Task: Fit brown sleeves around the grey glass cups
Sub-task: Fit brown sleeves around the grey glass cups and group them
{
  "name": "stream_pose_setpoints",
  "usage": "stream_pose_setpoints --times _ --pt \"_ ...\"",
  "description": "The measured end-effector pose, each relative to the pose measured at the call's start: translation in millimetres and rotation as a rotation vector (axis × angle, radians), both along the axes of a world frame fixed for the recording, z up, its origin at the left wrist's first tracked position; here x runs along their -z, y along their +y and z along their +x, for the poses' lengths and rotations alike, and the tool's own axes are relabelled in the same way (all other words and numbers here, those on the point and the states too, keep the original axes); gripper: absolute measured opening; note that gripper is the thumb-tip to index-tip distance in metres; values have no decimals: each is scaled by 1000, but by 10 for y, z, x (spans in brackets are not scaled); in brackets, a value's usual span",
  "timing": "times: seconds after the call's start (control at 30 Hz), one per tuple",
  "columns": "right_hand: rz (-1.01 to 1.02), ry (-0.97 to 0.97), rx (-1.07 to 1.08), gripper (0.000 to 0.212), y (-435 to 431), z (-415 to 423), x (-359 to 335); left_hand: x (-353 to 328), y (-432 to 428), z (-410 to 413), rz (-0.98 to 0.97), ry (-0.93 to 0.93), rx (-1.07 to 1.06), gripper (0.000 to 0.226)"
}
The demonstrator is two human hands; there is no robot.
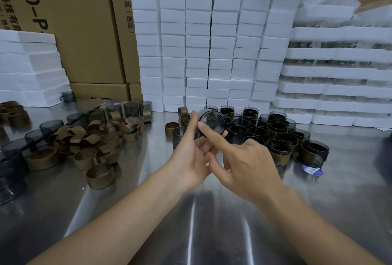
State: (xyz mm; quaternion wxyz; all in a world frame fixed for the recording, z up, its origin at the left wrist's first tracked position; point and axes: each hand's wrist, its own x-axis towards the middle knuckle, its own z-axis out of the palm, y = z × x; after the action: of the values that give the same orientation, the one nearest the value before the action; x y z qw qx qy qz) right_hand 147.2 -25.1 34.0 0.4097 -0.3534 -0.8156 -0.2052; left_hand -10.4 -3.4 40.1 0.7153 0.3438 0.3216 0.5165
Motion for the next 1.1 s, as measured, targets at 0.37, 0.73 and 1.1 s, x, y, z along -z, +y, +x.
stream_pose_setpoints --times 0.37,0.73,1.1 --pt "-553 509 -195 90 46 46 2 -73 -37 -63 380 247 -108 72" --pt "-1070 885 -748 66 90 9 -88 -63 -21 -87 408 189 11 84" --pt "-442 477 -204 94 -14 32 55 -111 -81 -63 394 203 -42 70"
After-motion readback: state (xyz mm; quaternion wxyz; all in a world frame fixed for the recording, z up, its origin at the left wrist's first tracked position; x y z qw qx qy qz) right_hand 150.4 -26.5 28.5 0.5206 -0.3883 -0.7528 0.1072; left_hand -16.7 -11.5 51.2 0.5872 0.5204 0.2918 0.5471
